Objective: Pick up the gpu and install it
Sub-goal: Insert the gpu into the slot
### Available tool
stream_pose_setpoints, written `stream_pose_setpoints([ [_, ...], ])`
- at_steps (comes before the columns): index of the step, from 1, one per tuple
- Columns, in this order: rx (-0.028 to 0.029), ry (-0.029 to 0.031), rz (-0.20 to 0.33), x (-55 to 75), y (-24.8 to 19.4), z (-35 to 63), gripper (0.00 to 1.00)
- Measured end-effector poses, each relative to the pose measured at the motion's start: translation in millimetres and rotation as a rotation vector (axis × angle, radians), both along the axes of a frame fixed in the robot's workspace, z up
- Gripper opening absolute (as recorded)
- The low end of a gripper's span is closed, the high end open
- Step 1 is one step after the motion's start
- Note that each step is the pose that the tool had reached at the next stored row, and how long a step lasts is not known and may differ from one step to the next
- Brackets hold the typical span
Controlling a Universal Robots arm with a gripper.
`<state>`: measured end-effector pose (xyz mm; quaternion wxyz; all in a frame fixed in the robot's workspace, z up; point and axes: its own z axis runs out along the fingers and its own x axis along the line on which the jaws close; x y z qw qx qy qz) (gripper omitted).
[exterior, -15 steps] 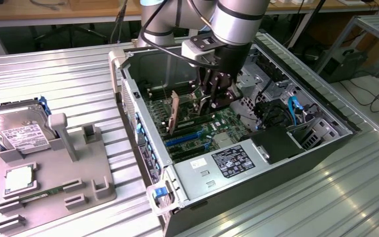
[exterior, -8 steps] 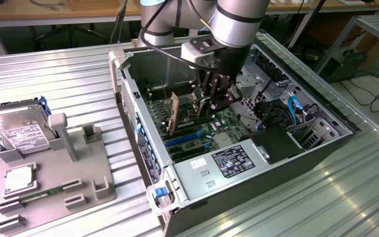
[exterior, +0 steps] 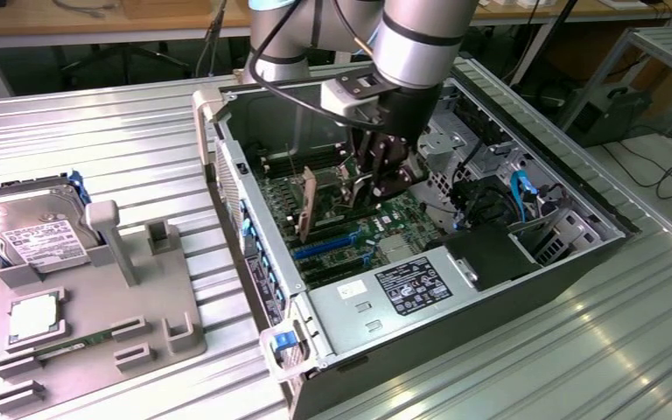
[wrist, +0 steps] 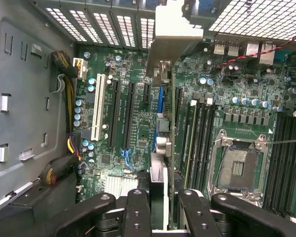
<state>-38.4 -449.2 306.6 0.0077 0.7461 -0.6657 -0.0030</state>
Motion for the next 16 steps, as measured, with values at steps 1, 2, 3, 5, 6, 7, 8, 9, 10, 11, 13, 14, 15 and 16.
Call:
stream_pose_setpoints([
  [1, 0.0, 0.0, -0.001, 0.0, 0.0, -0.4, 0.27],
  [2, 0.0, 0.0001, -0.003, 0.0, 0.0, -0.9, 0.27],
  [3, 0.0002, 0.0001, -0.007, 0.0, 0.0, -2.0, 0.27],
  [5, 0.0001, 0.0001, -0.022, -0.1, 0.0, -3.6, 0.27],
  [6, 0.0001, 0.0002, -0.027, -0.1, 0.0, -4.2, 0.27],
  [7, 0.0001, 0.0002, -0.03, -0.1, 0.0, -4.8, 0.27],
  [8, -0.0001, 0.0002, -0.03, -0.1, 0.0, -5.0, 0.27],
  [9, -0.0003, 0.0003, -0.03, -0.1, 0.0, -5.1, 0.27],
  [10, 0.0, 0.0002, -0.03, 0.0, 0.1, -5.6, 0.27],
  [11, 0.0002, 0.0001, -0.03, 0.0, 0.1, -6.3, 0.27],
  [13, 0.0001, 0.0002, -0.03, -0.2, 0.1, -8.3, 0.27],
  [14, 0.0001, 0.0003, -0.03, -0.2, 0.2, -9.8, 0.27],
  [15, 0.0, 0.0005, -0.03, -0.2, 0.2, -9.8, 0.27],
  [16, 0.0, 0.0004, -0.03, -0.2, 0.2, -9.9, 0.27],
])
